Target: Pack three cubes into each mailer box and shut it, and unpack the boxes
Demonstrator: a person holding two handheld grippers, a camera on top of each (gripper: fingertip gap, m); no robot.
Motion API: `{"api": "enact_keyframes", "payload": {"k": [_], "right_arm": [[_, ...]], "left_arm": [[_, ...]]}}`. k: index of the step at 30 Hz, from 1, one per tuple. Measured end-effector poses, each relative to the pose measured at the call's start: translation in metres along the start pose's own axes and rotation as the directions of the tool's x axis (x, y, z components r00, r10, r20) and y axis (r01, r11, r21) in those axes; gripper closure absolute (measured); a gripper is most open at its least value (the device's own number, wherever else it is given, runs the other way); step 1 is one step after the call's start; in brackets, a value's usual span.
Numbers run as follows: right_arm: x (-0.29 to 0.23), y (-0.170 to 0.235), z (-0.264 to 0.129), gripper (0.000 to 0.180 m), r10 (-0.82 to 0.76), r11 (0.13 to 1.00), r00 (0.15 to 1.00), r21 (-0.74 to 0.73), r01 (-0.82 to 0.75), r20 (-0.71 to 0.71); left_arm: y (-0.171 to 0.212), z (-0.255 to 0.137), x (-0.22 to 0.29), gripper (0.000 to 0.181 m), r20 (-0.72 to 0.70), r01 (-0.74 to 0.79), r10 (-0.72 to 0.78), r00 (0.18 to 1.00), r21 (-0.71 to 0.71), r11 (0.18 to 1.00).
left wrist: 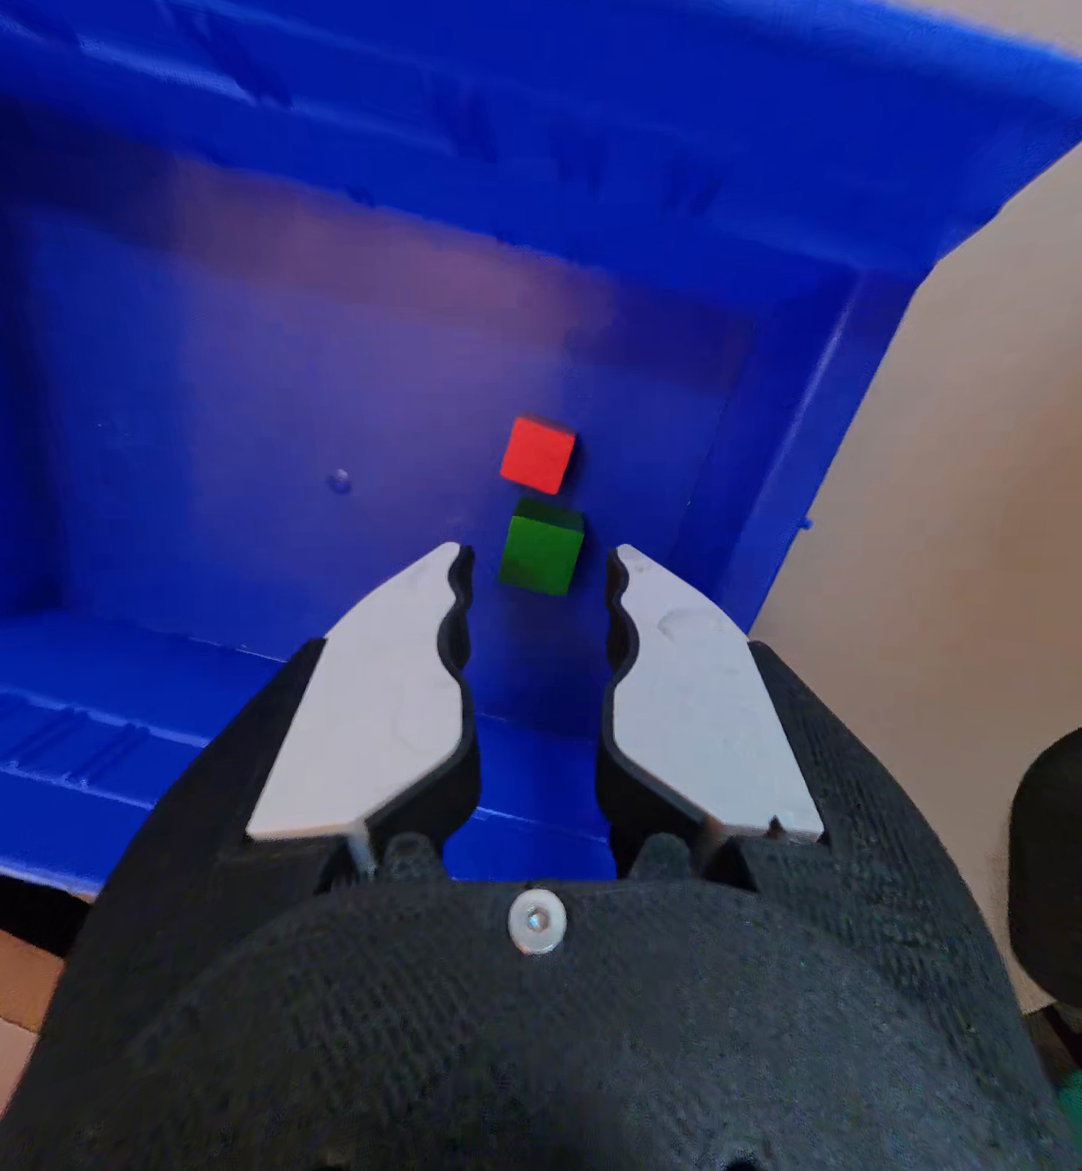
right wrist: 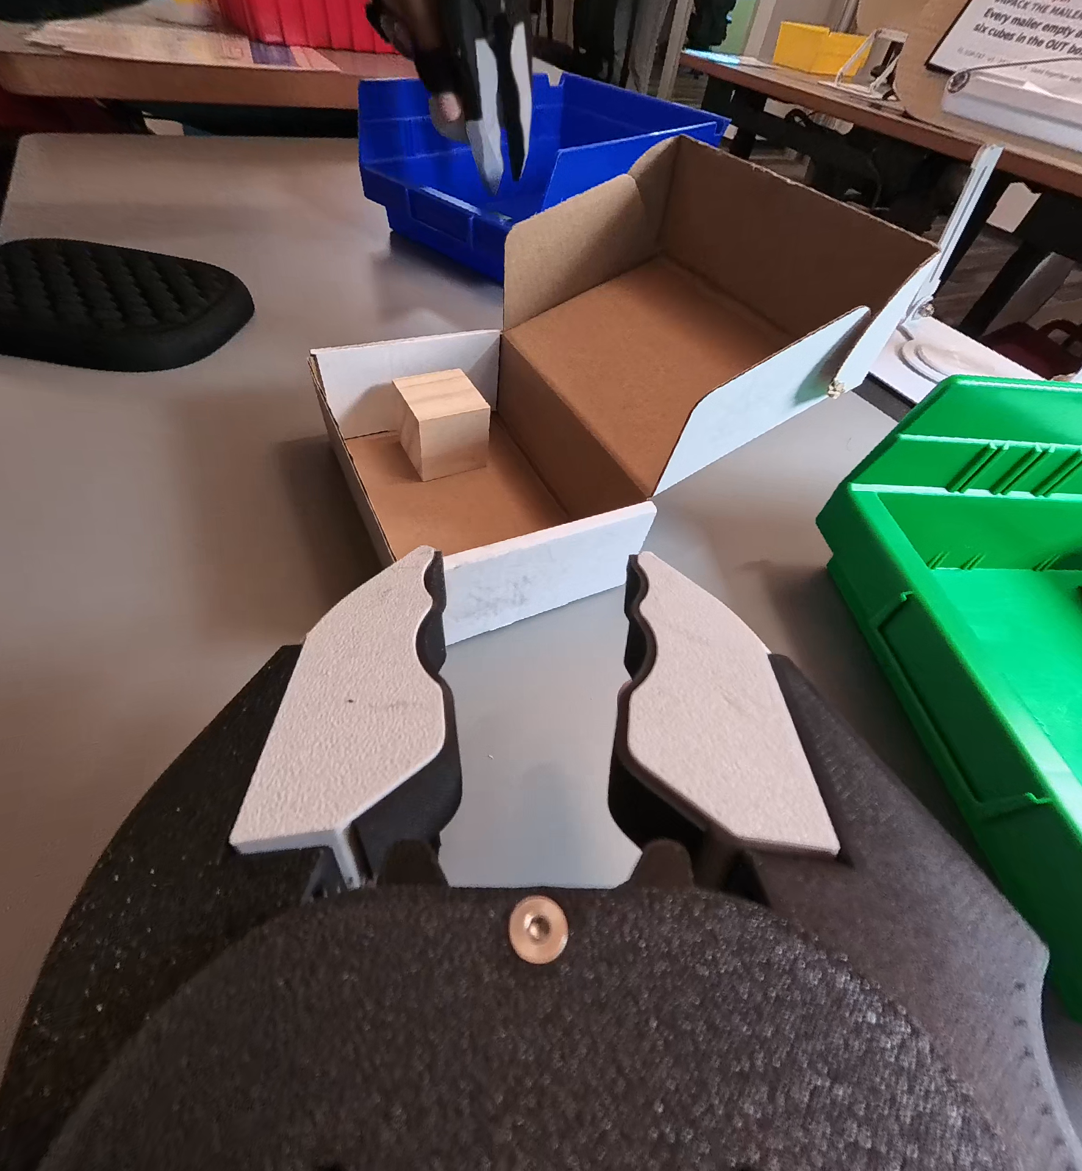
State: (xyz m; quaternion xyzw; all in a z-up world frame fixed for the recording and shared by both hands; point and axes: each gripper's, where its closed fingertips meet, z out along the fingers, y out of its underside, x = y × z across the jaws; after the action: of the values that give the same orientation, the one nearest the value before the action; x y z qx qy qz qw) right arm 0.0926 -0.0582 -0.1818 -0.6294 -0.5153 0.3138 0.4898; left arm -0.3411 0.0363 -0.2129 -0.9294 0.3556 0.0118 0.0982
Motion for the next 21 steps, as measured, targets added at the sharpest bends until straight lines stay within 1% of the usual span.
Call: {"api": "enact_keyframes", "payload": {"k": [3, 6, 8, 11, 14, 17, 21], "right_arm": [[0.001, 0.000, 0.000, 0.125, 0.006, 1.000, 1.000, 0.002, -0.006, 0.000], [0.001, 0.000, 0.000, 0.125, 0.009, 1.000, 1.000, 0.002, -0.009, 0.001], [0.000, 0.000, 0.000, 0.126, 0.008, 1.000, 1.000, 0.001, -0.008, 0.003], [0.000, 0.000, 0.000, 0.126, 0.004, 1.000, 1.000, -0.001, -0.004, 0.002], [0.000, 0.000, 0.000, 0.126, 0.002, 1.000, 1.000, -0.002, -0.002, 0.001], [0.000, 0.001, 0.000, 0.126, 0.001, 1.000, 1.000, -0.002, -0.001, -0.002], [0.000, 0.002, 0.001, 0.126, 0.002, 1.000, 1.000, -0.009, -0.002, 0.000]], "left_arm": [[0.011, 0.011, -0.001, 0.136, -0.023, -0.022, 0.021, 1.000, -0.047, 0.999], [0.016, 0.018, -0.001, 0.136, -0.035, -0.031, 0.029, 0.999, -0.064, 0.997], [0.018, 0.022, 0.000, 0.137, -0.039, -0.039, 0.037, 0.999, -0.077, 0.996], [0.019, 0.027, 0.002, 0.145, -0.027, -0.057, 0.055, 0.998, -0.092, 0.994], [0.017, 0.026, 0.003, 0.150, -0.021, -0.060, 0.058, 0.998, -0.079, 0.995], [0.008, 0.013, 0.004, 0.154, 0.000, -0.055, 0.055, 0.998, -0.045, 0.997], [-0.018, -0.027, 0.015, 0.154, 0.052, -0.086, 0.084, 0.995, 0.037, 0.996]]}}
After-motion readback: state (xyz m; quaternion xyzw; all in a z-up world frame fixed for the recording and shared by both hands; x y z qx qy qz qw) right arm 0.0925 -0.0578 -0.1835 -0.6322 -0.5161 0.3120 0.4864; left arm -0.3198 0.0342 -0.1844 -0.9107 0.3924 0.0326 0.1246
